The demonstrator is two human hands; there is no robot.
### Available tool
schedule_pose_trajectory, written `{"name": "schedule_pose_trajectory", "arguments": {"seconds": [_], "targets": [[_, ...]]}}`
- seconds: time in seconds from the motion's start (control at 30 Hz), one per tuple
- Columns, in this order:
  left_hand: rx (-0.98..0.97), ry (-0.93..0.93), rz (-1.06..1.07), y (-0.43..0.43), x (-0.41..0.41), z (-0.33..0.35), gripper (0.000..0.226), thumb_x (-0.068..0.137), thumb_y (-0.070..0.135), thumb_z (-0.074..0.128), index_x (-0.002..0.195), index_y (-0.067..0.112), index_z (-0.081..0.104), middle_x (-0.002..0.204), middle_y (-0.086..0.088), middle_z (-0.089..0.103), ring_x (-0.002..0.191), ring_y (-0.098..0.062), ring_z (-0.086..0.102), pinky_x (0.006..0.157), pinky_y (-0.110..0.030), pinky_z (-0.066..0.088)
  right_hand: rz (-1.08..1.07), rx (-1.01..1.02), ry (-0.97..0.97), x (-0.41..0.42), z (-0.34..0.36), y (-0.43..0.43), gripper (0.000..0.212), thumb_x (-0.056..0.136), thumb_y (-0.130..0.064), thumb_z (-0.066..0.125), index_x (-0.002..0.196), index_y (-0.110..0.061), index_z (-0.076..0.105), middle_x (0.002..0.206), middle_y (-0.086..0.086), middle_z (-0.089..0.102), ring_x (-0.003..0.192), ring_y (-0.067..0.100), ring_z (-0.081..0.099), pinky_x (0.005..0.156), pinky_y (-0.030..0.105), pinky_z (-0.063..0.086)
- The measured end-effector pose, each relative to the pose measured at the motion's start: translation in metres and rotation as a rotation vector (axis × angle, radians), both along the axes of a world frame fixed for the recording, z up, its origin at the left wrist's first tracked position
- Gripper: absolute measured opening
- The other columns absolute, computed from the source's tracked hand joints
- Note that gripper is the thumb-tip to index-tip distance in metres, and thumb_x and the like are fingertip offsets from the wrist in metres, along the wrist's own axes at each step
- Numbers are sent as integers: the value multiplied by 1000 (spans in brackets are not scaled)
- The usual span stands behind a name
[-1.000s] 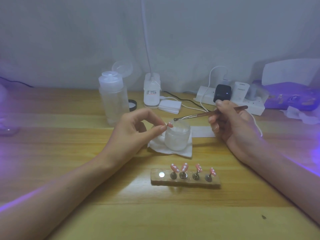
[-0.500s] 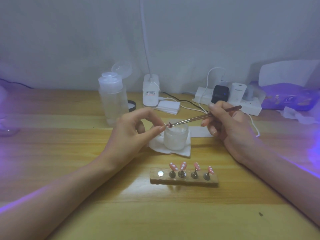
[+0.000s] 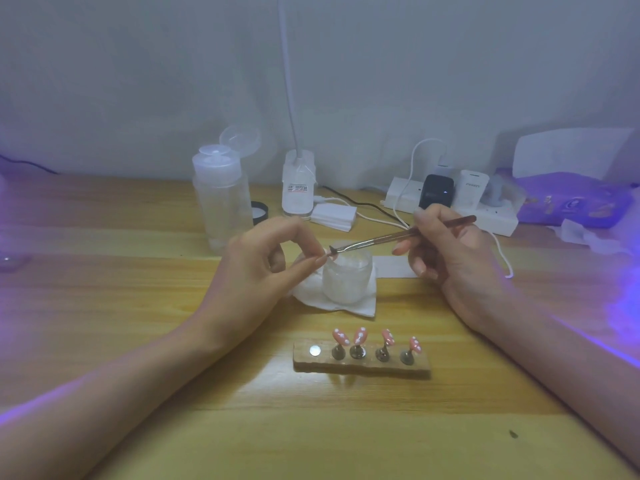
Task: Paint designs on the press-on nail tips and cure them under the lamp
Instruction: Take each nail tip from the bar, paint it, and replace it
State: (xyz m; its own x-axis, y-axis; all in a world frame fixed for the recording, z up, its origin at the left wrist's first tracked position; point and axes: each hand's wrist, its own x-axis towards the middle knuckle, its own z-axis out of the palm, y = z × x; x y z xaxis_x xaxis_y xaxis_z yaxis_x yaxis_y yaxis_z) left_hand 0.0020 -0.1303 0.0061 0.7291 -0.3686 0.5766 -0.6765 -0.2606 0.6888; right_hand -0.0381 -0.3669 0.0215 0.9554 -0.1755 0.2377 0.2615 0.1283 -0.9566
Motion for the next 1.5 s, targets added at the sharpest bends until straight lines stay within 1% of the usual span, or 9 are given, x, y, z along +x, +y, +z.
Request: {"name": "schedule_pose_trajectory", "arguments": {"seconds": [0.13, 0.27, 0.57, 0.7, 0.9, 1.07, 1.23, 1.43, 1.5], "targets": [[-2, -11, -3, 0, -1, 1, 13, 85, 28, 76, 77, 24, 66, 66, 18, 52, 53, -23, 37, 54, -18, 36, -60, 33, 3, 1, 0, -1, 29, 88, -30, 65, 61, -26, 53, 65, 9, 70, 38, 10, 44, 37, 14, 30], [9, -15, 12, 0, 0, 0, 13, 86, 22, 76, 78, 24, 66, 60, 22, 49, 54, -27, 41, 56, -20, 38, -6, -12, -15, 1, -1, 0, 26, 84, -38, 67, 64, -27, 56, 68, 9, 71, 42, 11, 50, 39, 14, 33], [-31, 44, 2, -2, 1, -2, 14, 83, 31, 78, 75, 25, 67, 57, 22, 52, 54, -26, 43, 55, -10, 34, -39, -42, -13, 2, -3, -1, 29, 81, -42, 71, 66, -24, 53, 70, 10, 72, 43, 11, 50, 39, 15, 32], [-36, 49, 0, -2, 1, -2, 15, 83, 31, 79, 75, 25, 67, 56, 19, 50, 54, -27, 42, 54, -11, 33, -55, 5, -22, 1, -2, -2, 25, 82, -39, 67, 67, -24, 53, 69, 8, 72, 42, 9, 49, 38, 14, 31], [-39, 62, -15, -2, 0, -2, 15, 83, 29, 79, 74, 23, 68, 53, 20, 48, 50, -13, 37, 53, -11, 33, -65, -24, -9, 1, -3, -1, 27, 90, -30, 63, 68, -21, 50, 65, 9, 70, 42, 9, 47, 38, 13, 30], [-38, 79, -12, -2, 0, -1, 15, 83, 28, 79, 74, 22, 69, 51, 17, 45, 50, -10, 35, 52, -15, 32, -7, -41, -29, 0, -2, 0, 27, 84, -39, 68, 63, -29, 55, 70, 9, 72, 46, 10, 52, 41, 14, 34], [-42, 103, -23, -2, -1, -2, 16, 83, 29, 78, 73, 22, 68, 48, 15, 41, 50, -13, 34, 51, -18, 31, -54, -9, -11, 1, -2, -2, 27, 86, -35, 66, 67, -23, 50, 66, 8, 70, 45, 9, 50, 40, 13, 32], [-27, 104, -23, -1, -3, 0, 18, 81, 39, 74, 73, 25, 68, 67, 3, 65, 49, -7, 36, 51, -17, 33, -64, -23, 6, 0, -3, -2, 29, 91, -30, 63, 65, -24, 50, 64, 8, 69, 45, 9, 49, 40, 14, 32], [-25, 104, -27, -1, -4, 1, 16, 82, 35, 75, 72, 26, 67, 76, 8, 71, 48, -6, 36, 51, -16, 34, -64, 10, -8, -1, -1, -2, 27, 88, -33, 64, 66, -24, 50, 64, 7, 69, 45, 9, 50, 40, 14, 32]]}}
